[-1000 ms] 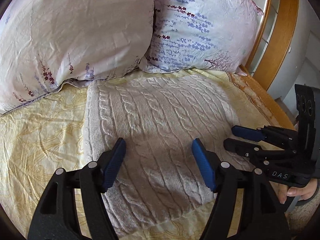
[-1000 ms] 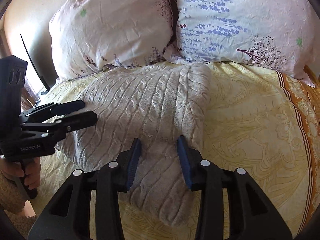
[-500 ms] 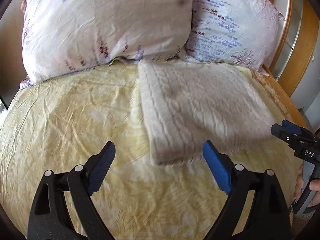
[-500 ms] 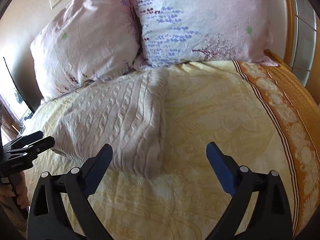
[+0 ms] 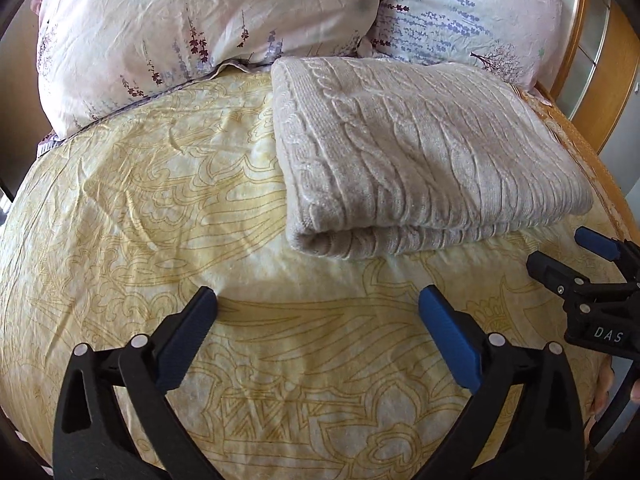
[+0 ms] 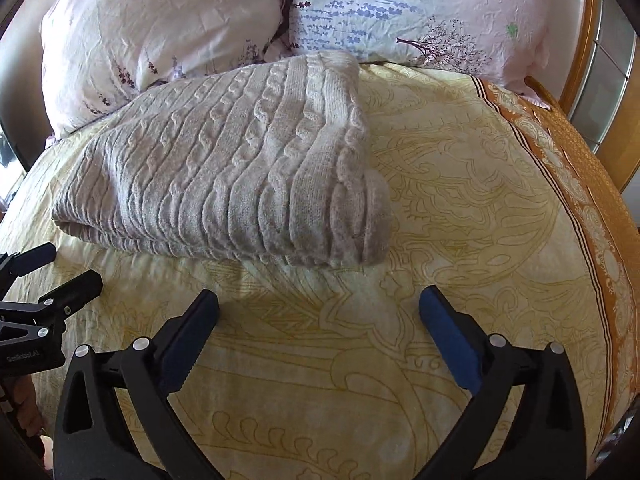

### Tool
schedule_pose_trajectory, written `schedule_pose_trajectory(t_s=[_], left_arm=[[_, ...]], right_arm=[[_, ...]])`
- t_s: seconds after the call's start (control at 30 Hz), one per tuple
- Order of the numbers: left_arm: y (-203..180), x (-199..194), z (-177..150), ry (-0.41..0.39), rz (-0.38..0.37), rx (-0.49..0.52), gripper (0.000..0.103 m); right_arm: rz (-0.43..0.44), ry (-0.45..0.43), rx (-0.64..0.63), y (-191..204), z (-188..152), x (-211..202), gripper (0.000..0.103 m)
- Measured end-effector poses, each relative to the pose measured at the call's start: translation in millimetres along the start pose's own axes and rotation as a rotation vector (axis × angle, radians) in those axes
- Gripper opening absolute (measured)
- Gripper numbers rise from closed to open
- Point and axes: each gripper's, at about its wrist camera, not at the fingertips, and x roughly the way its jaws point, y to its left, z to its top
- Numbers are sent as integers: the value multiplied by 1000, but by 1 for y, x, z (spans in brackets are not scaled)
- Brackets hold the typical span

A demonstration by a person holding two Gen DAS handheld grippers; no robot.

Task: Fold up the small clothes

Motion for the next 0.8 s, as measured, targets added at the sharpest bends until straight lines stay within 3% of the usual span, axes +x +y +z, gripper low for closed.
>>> schedule_pose_trajectory(t_s=[0.8], left_arm=[[-2,-2,1,-26,21,-7,101]], right_arm=[[0,-8,-6,0,-3,-2,102]])
